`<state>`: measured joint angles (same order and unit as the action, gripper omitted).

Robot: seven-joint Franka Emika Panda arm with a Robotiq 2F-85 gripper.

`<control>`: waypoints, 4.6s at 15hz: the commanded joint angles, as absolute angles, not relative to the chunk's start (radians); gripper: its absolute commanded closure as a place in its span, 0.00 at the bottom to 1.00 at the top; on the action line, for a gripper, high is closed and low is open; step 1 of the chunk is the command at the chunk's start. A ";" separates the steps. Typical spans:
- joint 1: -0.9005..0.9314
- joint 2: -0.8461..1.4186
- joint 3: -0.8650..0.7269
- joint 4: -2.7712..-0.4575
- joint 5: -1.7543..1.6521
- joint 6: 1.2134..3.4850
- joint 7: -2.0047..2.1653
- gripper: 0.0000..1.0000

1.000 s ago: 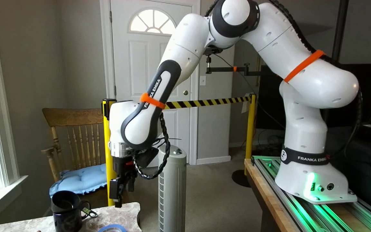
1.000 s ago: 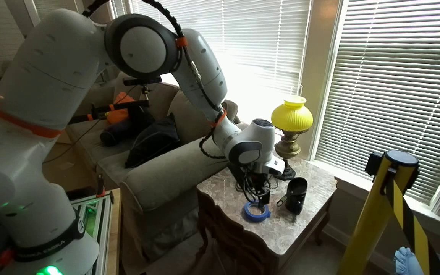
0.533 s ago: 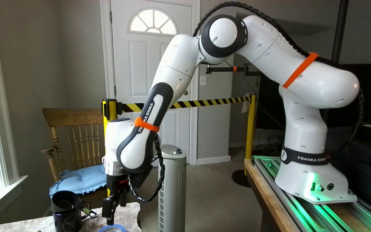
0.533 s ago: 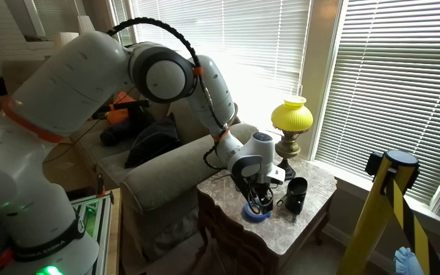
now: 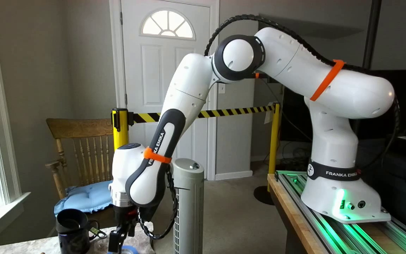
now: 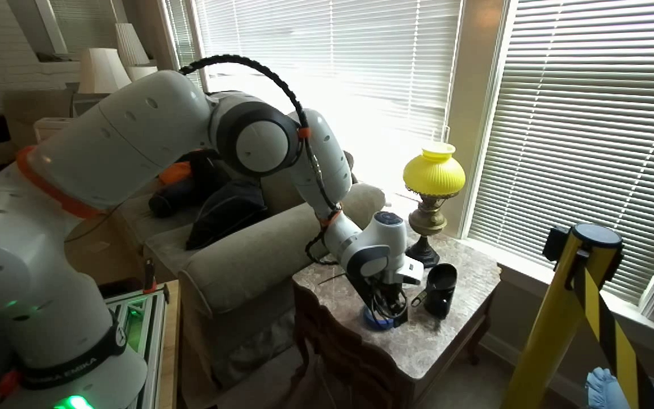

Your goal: Turn the seal tape

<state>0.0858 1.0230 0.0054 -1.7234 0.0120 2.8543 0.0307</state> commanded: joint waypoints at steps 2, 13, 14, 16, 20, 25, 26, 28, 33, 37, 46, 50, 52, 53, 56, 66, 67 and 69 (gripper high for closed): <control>0.069 1.037 0.018 -1.703 0.012 2.838 0.025 0.00; 0.058 1.070 0.021 -1.680 -0.010 2.854 -0.023 0.37; 0.059 1.074 0.018 -1.678 -0.012 2.854 -0.025 0.47; 0.059 1.079 0.015 -1.673 -0.016 2.854 -0.028 0.63; 0.061 1.079 0.009 -1.675 -0.020 2.863 -0.024 0.78; 0.081 1.056 -0.009 -1.695 -0.029 2.881 -0.012 0.92; 0.107 1.038 -0.035 -1.712 -0.039 2.896 0.005 0.94; 0.162 1.009 -0.086 -1.743 -0.058 2.934 0.033 0.95; 0.429 1.000 -0.362 -1.801 -0.094 3.105 0.179 0.95; 0.696 1.071 -0.619 -1.855 -0.051 3.173 0.272 0.95; 0.895 1.139 -0.700 -1.937 0.020 3.140 0.307 0.95; 0.965 1.192 -0.757 -1.942 0.060 3.158 0.332 0.95; 1.002 1.221 -0.789 -1.945 0.080 3.167 0.345 0.95; 1.014 1.233 -0.799 -1.944 0.088 3.171 0.345 0.95; 1.024 1.242 -0.797 -1.946 0.106 3.197 0.326 0.95; 0.620 0.953 -0.358 -1.986 0.015 3.225 0.072 0.95; 0.598 0.948 -0.345 -1.987 0.020 3.227 0.072 0.95; 0.640 0.968 -0.413 -1.991 0.052 3.249 0.108 0.95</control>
<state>0.6266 0.9868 -0.3811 -1.9503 0.0354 3.2246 0.0920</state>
